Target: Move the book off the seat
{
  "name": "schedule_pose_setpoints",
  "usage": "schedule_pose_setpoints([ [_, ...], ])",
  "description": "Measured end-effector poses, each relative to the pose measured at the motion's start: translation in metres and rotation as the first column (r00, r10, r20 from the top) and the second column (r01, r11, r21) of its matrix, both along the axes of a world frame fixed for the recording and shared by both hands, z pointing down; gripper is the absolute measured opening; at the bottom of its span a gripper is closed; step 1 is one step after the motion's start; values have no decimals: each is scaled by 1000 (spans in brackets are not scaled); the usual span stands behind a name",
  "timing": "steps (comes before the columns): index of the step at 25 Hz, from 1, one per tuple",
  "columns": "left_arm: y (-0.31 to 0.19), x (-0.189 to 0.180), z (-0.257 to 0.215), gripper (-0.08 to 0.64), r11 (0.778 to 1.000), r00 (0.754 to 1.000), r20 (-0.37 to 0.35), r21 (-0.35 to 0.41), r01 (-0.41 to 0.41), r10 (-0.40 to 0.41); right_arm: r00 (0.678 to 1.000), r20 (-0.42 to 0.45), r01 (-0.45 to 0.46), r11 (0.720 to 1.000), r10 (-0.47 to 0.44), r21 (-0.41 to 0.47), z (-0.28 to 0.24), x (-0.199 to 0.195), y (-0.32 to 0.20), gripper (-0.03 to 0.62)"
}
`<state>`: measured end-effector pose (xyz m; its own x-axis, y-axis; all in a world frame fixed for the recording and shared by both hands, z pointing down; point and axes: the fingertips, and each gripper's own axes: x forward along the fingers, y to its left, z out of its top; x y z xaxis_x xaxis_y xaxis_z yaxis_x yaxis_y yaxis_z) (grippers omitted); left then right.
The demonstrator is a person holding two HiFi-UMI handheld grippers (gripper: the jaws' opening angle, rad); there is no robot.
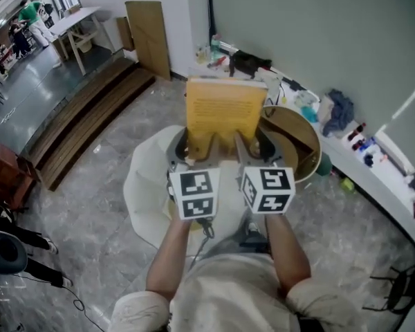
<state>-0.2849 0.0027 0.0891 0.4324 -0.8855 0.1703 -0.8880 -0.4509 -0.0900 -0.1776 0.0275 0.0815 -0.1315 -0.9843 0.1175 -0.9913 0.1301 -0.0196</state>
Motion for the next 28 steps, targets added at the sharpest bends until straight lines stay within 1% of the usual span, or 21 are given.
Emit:
schedule_pose_setpoints([
  [3,3,29,-13,278,998,998,1,14,-59,59,998,-2,-57,998,57,16,-13,27,10,196],
  [6,11,69,-11,276,994,995,5,22,-103,103,994,6,-108,994,107,11,-10,66,22,196],
  [9,23,104,-5,276,985,985,3,17,-170,170,984,8,-178,984,177,10,-5,99,40,196],
  [12,28,135,-10,273,975,976,6,27,-220,219,974,9,-227,973,227,26,-10,128,49,196],
  [15,33,187,-15,272,965,965,10,31,-262,261,962,12,-274,961,274,30,-15,178,59,196],
  [19,44,258,-15,268,944,945,11,26,-328,328,940,12,-342,939,342,35,-17,245,76,196],
  [23,53,328,-17,268,932,932,19,26,-362,362,926,20,-377,925,377,35,-17,313,89,196],
  [26,54,353,-14,268,928,928,12,26,-373,373,920,16,-391,920,391,41,-15,337,91,196],
  [28,55,388,-12,267,927,927,20,23,-374,373,920,22,-392,919,392,39,-13,373,93,195],
])
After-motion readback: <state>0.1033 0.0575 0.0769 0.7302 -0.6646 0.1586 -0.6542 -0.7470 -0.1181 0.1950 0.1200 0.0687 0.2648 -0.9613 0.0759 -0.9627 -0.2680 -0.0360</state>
